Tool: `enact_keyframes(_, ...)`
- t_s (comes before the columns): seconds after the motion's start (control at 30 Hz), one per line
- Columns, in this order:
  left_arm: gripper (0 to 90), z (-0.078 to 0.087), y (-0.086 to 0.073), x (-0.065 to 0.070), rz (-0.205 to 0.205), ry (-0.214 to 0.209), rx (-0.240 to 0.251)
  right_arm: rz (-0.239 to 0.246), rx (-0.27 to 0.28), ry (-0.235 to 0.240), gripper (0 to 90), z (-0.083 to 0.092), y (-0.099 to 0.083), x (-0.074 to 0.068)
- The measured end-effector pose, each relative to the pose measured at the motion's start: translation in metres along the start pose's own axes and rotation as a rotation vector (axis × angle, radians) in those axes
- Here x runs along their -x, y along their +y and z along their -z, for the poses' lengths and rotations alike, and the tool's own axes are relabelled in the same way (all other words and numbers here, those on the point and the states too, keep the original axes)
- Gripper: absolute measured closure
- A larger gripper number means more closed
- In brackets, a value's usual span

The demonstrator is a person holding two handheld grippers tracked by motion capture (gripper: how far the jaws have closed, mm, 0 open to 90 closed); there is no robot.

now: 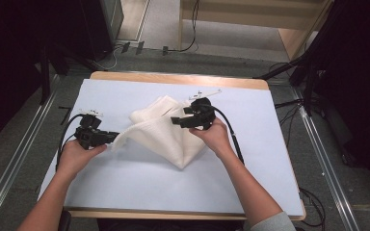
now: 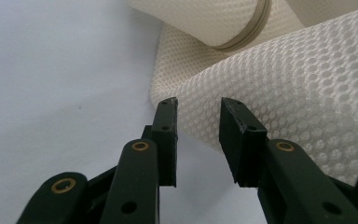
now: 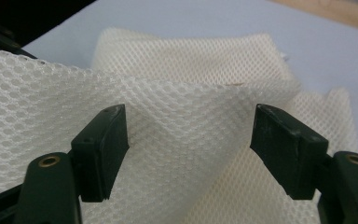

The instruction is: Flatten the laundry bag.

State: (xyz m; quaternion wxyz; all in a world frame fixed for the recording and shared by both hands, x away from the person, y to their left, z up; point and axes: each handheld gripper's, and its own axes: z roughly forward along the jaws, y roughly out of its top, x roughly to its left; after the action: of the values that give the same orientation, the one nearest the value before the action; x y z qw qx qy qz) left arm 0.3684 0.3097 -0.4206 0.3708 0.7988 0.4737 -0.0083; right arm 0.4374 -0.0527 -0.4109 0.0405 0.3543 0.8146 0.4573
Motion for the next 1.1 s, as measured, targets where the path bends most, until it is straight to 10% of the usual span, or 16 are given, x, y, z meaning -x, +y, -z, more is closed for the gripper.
enact_keyframes(0.1,68.6,-0.001,0.000,0.001,-0.001,-0.001,-0.001,-0.046,-0.035,0.029,32.4,-0.014,-0.006,0.004)
enact_keyframes(0.17,68.7,0.000,0.000,0.000,0.001,-0.002,0.003,-0.060,-0.049,0.086,49.4,-0.021,-0.008,0.003)
enact_keyframes(0.2,68.5,0.000,0.000,0.000,0.000,0.000,0.002,-0.055,-0.065,0.124,73.4,-0.024,-0.009,-0.002)
enact_keyframes(0.3,67.8,0.004,0.000,-0.003,0.008,0.003,0.022,0.028,-0.073,0.124,89.1,-0.023,-0.008,-0.019)
enact_keyframes(0.67,61.5,0.018,0.007,-0.006,0.024,0.036,0.103,0.165,-0.045,0.165,90.0,0.006,-0.018,-0.068)
enact_keyframes(1.1,56.6,-0.010,0.016,-0.007,0.003,0.037,0.070,0.167,0.009,0.156,90.0,0.050,-0.052,-0.082)
